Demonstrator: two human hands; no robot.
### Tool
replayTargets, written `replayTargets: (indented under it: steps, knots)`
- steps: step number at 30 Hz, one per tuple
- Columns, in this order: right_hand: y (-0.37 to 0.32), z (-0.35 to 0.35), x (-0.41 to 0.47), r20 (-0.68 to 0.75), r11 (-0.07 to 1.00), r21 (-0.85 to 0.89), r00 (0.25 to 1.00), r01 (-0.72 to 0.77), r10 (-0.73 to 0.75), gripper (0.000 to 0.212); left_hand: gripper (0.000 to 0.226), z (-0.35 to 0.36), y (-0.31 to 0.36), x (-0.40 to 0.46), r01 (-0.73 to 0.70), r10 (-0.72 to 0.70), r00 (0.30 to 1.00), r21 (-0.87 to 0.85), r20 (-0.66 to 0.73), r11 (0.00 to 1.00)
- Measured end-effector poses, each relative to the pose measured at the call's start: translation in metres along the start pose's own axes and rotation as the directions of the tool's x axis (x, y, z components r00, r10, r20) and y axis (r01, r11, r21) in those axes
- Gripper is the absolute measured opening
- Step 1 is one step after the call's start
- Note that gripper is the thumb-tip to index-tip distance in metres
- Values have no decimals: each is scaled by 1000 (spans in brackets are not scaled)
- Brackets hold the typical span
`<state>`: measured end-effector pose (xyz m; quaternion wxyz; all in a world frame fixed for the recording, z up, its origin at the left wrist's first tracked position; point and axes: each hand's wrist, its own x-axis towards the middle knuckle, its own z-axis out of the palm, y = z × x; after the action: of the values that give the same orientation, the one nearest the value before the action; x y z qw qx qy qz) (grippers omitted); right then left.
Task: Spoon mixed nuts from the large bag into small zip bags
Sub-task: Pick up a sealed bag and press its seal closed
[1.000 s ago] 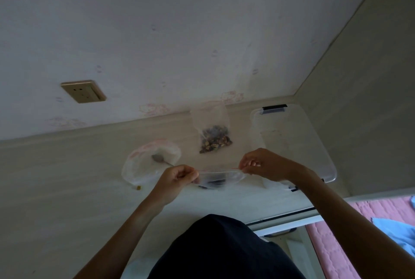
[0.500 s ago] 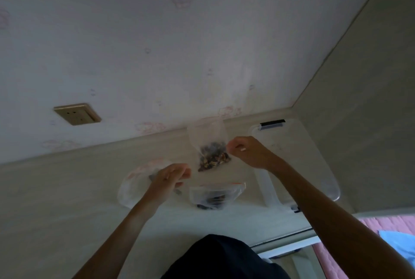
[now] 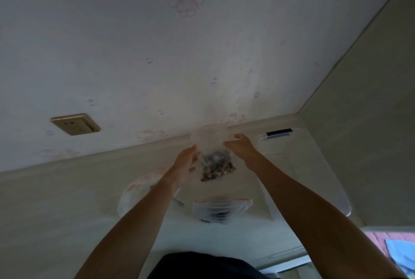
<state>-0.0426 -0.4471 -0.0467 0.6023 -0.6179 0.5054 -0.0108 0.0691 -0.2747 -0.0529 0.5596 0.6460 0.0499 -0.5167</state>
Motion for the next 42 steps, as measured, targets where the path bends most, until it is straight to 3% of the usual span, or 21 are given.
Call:
replayTargets:
  steps: [4, 6, 10, 13, 20, 24, 29, 34, 42]
  knots:
    - [2, -8, -10, 8, 997, 61, 999, 43, -43, 76, 7, 3, 1, 2, -126, 122, 988, -31, -97, 992]
    - [0, -14, -19, 69, 993, 46, 992, 106, -109, 61, 7, 0, 0, -1, -212, 212, 975, 5, -75, 977]
    - [-6, -32, -42, 187, 961, -62, 949, 270, -254, 13, 18, -7, -8, -13, -430, 457, 889, 278, -35, 859]
    - [-7, -43, -56, 242, 896, -245, 918, 371, -314, 8, 18, -13, -18, -25, -516, 527, 848, 308, 54, 799]
    - [-6, -23, -84, 415, 638, -493, 804, 591, -425, 6, 6, -16, -36, -45, -546, 537, 833, 345, 131, 763]
    - [-14, -4, -92, 414, 569, -551, 792, 611, -449, 21, 6, -17, -36, -52, -564, 548, 821, 365, 157, 741]
    - [-21, -5, -96, 387, 604, -536, 808, 590, -445, 14, 8, -27, -35, -59, -606, 595, 791, 314, 142, 731]
    - [-26, -5, -99, 408, 544, -585, 798, 602, -444, 15, 9, -32, -39, -59, -594, 585, 803, 252, 115, 764]
    - [-27, 14, -105, 438, 546, -523, 756, 655, -487, 14, 16, -28, -39, -60, -581, 569, 814, 208, 119, 787]
